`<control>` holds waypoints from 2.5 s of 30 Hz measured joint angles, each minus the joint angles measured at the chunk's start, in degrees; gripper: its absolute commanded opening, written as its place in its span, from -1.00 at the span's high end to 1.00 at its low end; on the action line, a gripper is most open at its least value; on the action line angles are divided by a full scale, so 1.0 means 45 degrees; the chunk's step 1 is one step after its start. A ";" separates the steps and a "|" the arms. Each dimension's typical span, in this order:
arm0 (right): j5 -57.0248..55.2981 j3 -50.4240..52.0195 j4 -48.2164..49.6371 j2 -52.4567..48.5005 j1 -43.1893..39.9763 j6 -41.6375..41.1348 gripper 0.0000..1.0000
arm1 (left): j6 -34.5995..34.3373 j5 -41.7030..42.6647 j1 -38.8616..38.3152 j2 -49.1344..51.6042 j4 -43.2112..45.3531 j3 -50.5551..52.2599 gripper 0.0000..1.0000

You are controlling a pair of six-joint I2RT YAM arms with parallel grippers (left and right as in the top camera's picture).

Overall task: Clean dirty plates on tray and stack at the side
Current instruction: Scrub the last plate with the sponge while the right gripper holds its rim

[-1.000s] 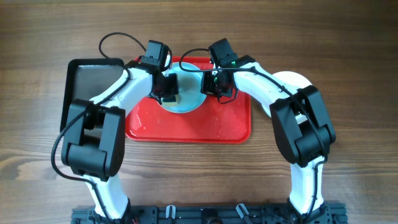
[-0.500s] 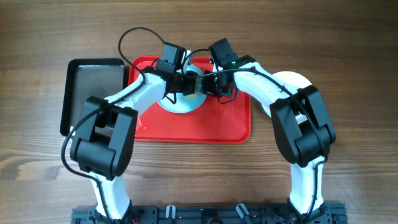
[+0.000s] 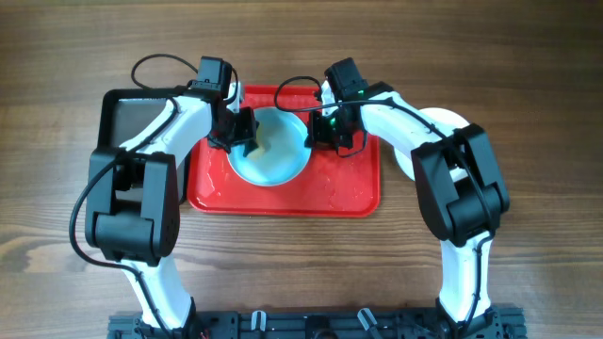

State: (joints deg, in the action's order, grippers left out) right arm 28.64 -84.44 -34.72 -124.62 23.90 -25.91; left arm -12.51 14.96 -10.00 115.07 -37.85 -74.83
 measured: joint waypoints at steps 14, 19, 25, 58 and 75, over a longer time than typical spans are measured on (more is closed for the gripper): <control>0.0000 0.0000 -0.0117 0.0000 -0.0214 0.0651 0.91 | 0.0738 0.1656 -0.2142 0.0058 0.1345 0.0452 0.92; -0.0039 0.0000 0.0034 0.0000 -0.0199 0.0578 0.91 | -0.1540 -0.0253 -0.2419 0.0083 0.1972 0.0296 0.92; -0.0044 0.0000 0.0034 0.0000 -0.0199 0.0486 0.91 | -0.2681 -0.5620 -0.2501 0.0136 -0.0593 -0.0631 0.92; -0.0044 0.0000 0.0029 0.0000 -0.0083 0.0389 0.91 | -0.2011 -0.6222 -0.2594 0.0500 0.0889 -0.0811 0.92; 0.0126 0.0000 -0.0248 -0.0005 0.0126 0.0495 0.91 | 0.1661 0.1734 -0.2157 0.0374 -0.1535 -0.0685 0.92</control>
State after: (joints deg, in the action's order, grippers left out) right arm 29.21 -84.44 -35.83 -124.64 24.47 -23.68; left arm -5.04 22.76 -19.70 116.75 -44.75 -77.91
